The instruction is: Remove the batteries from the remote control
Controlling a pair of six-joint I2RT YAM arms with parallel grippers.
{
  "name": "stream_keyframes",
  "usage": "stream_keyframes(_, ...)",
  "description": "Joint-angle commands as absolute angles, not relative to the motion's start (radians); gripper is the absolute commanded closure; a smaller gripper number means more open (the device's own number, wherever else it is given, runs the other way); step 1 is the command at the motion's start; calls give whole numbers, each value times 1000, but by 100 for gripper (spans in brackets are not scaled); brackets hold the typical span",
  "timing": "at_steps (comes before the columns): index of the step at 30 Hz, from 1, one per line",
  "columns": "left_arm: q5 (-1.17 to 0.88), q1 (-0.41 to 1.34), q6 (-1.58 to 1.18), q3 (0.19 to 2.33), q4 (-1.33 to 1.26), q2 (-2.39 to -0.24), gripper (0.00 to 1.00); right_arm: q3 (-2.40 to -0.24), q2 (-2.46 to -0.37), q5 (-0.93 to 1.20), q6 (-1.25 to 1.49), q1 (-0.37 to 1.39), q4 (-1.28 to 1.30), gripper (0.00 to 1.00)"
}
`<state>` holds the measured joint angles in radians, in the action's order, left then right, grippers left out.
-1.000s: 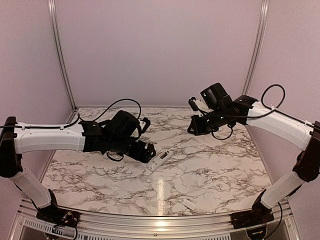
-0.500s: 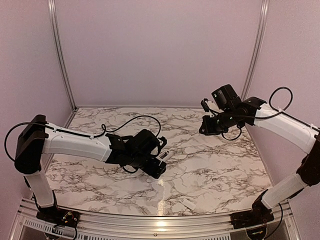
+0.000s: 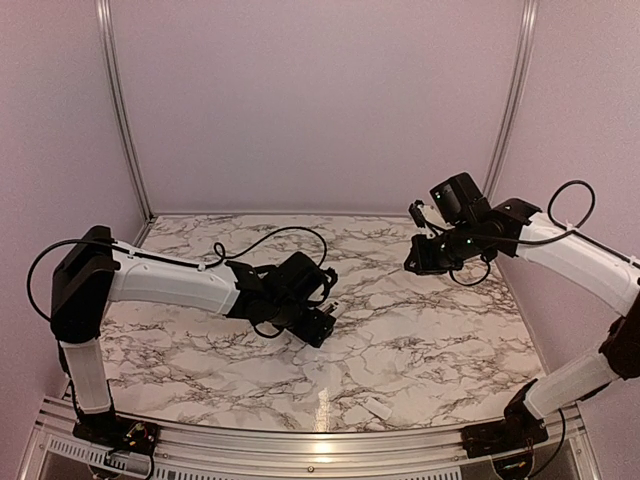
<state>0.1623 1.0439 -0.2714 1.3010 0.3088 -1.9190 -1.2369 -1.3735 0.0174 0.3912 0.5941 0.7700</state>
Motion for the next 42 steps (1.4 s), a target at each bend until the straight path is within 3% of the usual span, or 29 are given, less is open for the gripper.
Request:
stream_keyframes(1,98,1002,-238,1324,386,-1963,18,-1230,-1349,5,409,589,779,100)
stream_keyframes(24,-30,940,-180,1393,483,-2071,30,-1262,-1414,43,445,589,762,100)
stream_keyframes(28,-31,940,-163,1406,503,-2087,39,-1270,-1425,51,445,589,762,100)
stream_keyframes(34,-8,941,-142,1406,526,-2085,43,-1286,-1438,54,442,589,765,100)
stream_keyframes(42,52,969,-76,1411,525,-2075,67,-1297,-1446,49,433,589,772,100)
